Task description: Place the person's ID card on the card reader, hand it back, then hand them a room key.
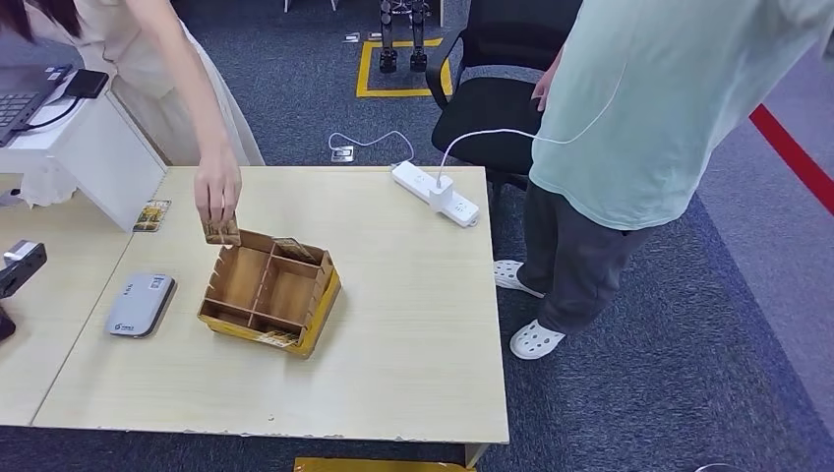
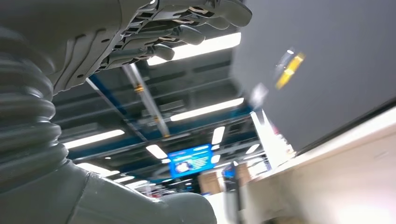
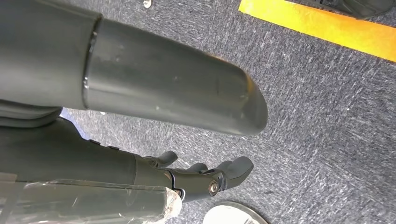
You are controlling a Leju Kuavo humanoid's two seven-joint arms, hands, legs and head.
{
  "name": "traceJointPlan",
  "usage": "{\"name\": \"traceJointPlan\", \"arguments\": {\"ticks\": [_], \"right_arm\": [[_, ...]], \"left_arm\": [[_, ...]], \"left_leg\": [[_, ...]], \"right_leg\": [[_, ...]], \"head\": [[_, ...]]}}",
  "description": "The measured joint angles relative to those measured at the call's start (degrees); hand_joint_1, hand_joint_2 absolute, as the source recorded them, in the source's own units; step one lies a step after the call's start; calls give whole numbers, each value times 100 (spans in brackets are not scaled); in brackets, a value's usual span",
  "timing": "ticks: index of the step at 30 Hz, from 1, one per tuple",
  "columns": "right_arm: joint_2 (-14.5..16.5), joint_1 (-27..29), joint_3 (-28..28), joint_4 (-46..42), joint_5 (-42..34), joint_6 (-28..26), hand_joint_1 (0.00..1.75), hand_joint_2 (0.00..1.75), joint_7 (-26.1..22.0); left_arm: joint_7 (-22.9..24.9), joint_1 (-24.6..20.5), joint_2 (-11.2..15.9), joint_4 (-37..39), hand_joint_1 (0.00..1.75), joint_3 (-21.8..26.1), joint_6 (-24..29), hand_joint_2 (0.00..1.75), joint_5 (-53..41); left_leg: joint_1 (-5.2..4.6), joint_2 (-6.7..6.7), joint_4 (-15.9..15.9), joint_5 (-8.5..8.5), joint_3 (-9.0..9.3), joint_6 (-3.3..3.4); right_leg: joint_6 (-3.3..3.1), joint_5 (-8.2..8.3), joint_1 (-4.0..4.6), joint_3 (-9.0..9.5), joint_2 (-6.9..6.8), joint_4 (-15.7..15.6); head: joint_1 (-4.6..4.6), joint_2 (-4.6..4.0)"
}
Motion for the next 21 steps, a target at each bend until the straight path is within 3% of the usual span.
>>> {"name": "traceJointPlan", "arguments": {"ticks": [5,11,14,17,21], "right_arm": [[-13,40,-78,22,-43,-72,0,0,-12],[-52,108,-180,61,-124,-163,0,0,-8],[-71,138,-246,84,-179,-187,0,0,0],[-82,160,-310,102,-239,-229,0,0,14],[-90,190,-395,128,-304,-249,0,0,65]], "left_arm": [[-97,1243,209,13,0,1224,296,175,135],[-464,2509,89,95,0,3043,450,175,-455],[-874,2892,-268,-47,0,4182,134,175,-1248],[-1129,3103,-865,-429,0,5333,-180,175,-1710],[-864,3350,-1662,-968,0,6185,-348,175,-1719]], "left_leg": [[0,5,-1,-7,0,-2],[0,2,-1,-14,-1,-2],[-1,1,-1,-21,0,5],[-1,1,-1,-26,4,7],[-5,-4,0,-30,12,8]], "right_leg": [[-1,-6,-1,-2,6,-2],[0,-14,-1,0,3,-6],[4,-18,-1,3,-1,-9],[6,-18,-2,11,-2,-11],[11,-21,-5,20,-8,-15]], "head": [[1,-1],[2,0],[3,0],[1,0],[3,0]]}}
